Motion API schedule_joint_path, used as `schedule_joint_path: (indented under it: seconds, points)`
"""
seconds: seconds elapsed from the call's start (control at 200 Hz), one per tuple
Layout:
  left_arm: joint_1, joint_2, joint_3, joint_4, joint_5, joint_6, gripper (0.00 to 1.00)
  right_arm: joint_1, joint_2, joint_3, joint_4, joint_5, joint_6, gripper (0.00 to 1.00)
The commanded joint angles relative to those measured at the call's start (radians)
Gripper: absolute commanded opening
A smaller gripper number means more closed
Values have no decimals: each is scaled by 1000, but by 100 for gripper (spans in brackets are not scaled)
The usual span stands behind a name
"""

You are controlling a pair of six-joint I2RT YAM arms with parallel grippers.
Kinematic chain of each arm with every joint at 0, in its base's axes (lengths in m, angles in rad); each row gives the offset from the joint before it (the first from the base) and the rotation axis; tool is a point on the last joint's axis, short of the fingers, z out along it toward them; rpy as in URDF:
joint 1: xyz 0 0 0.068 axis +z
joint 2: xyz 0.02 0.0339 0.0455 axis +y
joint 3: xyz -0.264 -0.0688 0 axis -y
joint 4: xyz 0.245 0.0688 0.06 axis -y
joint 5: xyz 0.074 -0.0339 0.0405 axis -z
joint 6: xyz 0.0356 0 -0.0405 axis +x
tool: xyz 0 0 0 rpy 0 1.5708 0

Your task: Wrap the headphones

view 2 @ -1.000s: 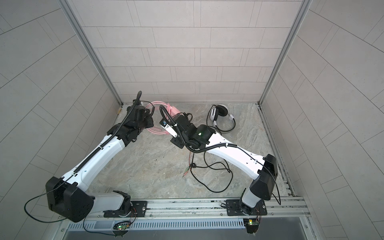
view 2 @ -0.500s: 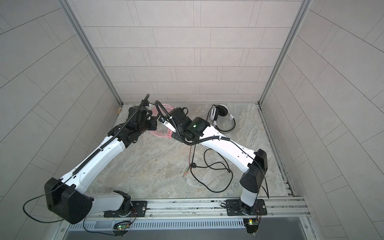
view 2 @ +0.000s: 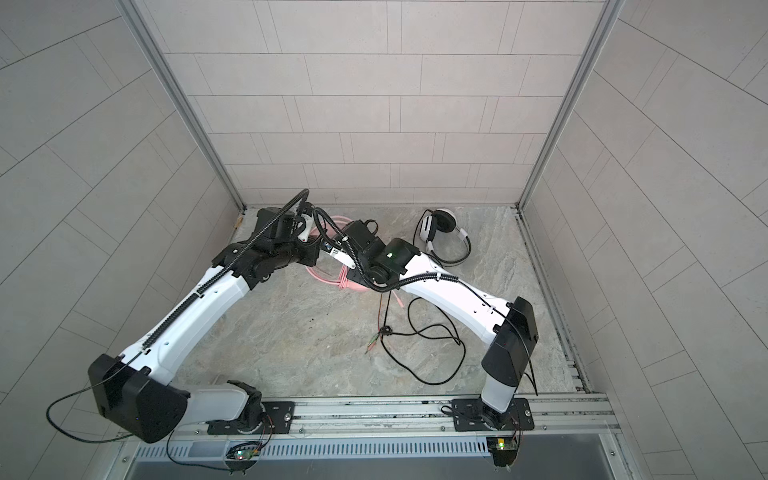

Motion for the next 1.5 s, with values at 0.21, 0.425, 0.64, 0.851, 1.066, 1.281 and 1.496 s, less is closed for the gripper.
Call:
schedule_joint_path:
  seconds: [0.21,0.425,0.64,0.851,1.066,1.281,1.496]
  points:
    - [66,-70,17,-7,222,-24,0,-50,-91,-25,110,8,4,24]
    - [112,-45,28,-27,247,-58,0,-50,-134,-28,102,-12,17,43]
    - [162,-10,23,-6,308,-125,0,-50,-149,-25,98,-37,31,49]
    - [222,35,-2,33,358,-200,0,-56,-182,-34,114,-88,59,55]
    - [273,38,-48,93,385,-266,0,-87,-222,-94,187,-139,116,62]
    - [282,49,-51,105,337,-284,0,-139,-279,-160,268,-219,185,63]
    - [312,124,-86,162,163,-479,0,-234,-386,-348,492,-255,378,61]
